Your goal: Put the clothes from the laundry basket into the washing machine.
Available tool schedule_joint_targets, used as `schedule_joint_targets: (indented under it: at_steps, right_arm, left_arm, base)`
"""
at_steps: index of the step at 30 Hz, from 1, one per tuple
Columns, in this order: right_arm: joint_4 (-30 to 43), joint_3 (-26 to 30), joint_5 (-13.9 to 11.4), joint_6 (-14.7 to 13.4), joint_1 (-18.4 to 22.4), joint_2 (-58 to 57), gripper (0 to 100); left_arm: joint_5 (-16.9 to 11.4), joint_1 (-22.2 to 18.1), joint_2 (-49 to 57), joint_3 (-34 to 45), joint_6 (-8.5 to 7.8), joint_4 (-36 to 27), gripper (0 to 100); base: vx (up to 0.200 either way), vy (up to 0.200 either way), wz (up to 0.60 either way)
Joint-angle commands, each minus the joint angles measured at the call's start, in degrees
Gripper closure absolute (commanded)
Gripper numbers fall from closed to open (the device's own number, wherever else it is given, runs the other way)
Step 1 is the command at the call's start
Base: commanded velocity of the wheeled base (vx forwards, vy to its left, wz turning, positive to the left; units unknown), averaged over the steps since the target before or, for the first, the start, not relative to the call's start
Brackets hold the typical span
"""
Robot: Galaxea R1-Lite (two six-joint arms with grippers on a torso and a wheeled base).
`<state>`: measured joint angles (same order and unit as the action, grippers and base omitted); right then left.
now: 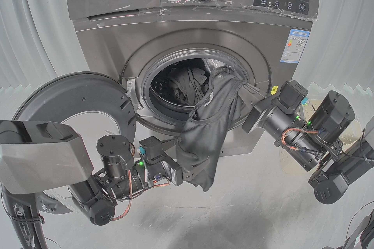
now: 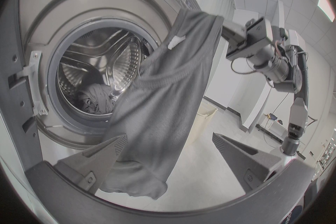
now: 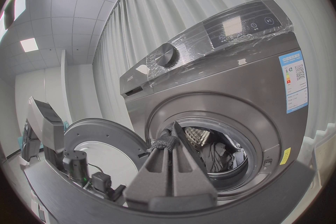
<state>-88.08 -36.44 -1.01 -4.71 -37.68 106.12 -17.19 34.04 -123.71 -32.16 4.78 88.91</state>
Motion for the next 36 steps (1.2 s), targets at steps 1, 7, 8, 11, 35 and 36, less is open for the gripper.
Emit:
schedule_joint_targets:
  at_steps: [1, 7, 8, 11, 35, 36]
  right_arm:
    - [-0.1, -0.4, 0.0, 0.0, -2.0, -0.1, 100]
    - [0.0, -0.7, 0.0, 0.0, -4.2, -0.5, 100]
    - [0.0, -0.7, 0.0, 0.0, -4.4, -0.5, 100]
    - [-0.1, -0.4, 0.0, 0.0, -4.3, -0.5, 100]
    - [0.1, 0.0, 0.0, 0.0, -6.6, -2.9, 100]
    - [0.1, 0.1, 0.0, 0.0, -6.5, -3.1, 100]
  left_arm:
    - [0.2, -0.5, -4.3, -1.2, -1.00, 0.0, 0]
    - [0.2, -0.6, -4.6, -2.6, -0.38, 0.0, 0]
    - [0.2, -0.6, -4.5, -3.0, -0.38, 0.0, 0]
    - [0.2, -0.6, -4.2, -3.2, -0.38, 0.0, 0]
    - [0.2, -2.5, -15.7, -15.7, 0.85, -0.3, 0]
    - [0.3, -2.9, -16.3, -16.7, 0.85, -0.4, 0]
  base:
    - [0.000, 0.000, 0.00]
    - [0.000, 0.000, 0.00]
    - [0.000, 0.000, 0.00]
    - [0.000, 0.000, 0.00]
    - [0.000, 0.000, 0.00]
    - [0.000, 0.000, 0.00]
